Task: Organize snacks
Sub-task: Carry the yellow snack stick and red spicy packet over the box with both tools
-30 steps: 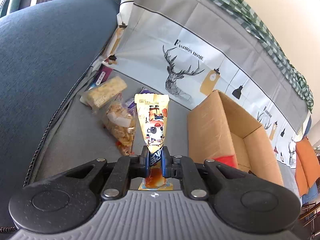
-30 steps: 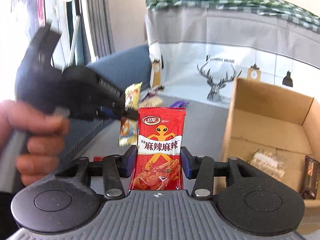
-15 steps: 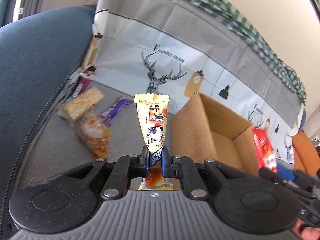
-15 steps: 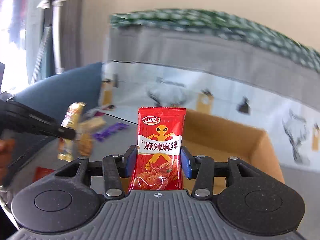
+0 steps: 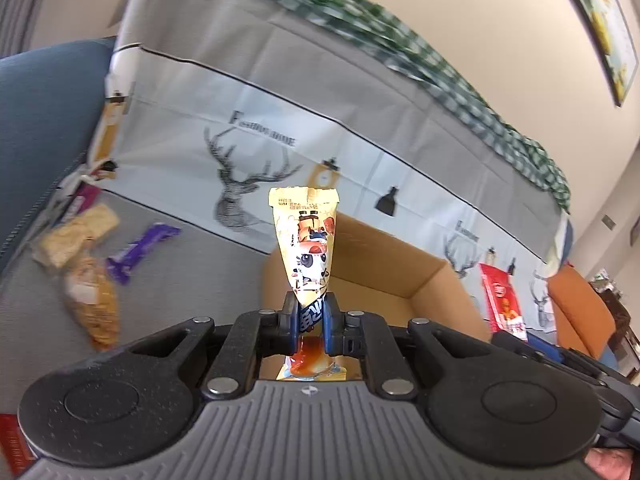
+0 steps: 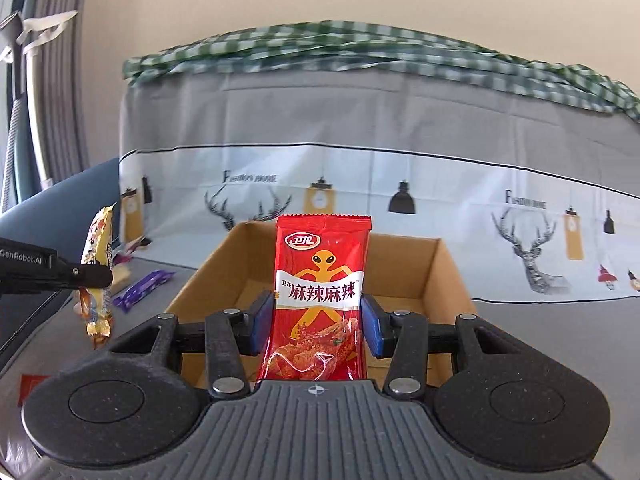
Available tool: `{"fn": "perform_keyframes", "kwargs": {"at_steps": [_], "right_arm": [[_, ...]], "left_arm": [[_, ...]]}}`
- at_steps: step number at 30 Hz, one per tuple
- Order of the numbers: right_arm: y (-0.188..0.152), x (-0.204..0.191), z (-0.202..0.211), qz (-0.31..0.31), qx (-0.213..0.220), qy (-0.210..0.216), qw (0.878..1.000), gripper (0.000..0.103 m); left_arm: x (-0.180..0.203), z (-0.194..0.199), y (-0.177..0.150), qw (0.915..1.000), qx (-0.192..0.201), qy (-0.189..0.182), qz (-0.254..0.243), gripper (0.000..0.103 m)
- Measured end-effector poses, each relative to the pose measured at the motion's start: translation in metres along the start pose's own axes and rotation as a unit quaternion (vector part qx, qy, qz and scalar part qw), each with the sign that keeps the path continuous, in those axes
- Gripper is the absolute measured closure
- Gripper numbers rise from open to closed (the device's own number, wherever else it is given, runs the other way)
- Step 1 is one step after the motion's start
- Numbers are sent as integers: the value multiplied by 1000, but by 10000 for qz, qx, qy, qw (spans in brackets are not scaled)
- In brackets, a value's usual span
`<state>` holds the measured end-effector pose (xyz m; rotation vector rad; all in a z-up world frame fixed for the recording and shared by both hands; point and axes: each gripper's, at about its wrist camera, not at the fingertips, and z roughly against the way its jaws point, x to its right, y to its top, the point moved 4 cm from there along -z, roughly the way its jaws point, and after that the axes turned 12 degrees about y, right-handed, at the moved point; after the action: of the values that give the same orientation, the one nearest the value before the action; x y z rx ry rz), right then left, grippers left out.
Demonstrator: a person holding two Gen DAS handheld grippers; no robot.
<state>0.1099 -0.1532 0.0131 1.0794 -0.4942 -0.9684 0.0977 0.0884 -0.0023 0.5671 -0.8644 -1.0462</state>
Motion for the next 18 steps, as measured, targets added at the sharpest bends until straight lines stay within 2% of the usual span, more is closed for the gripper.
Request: {"fn": "perform_keyframes", "kwargs": {"at_steps": [9, 18], "right_arm": [[-2, 16, -1, -189, -3, -216, 9996, 55], [-3, 23, -3, -281, -11, -447, 9986, 55]], "left_arm": [[49, -4, -20, 9980, 27, -397, -501, 91], [75, -3, -34, 9943, 90, -598, -879, 91]]}}
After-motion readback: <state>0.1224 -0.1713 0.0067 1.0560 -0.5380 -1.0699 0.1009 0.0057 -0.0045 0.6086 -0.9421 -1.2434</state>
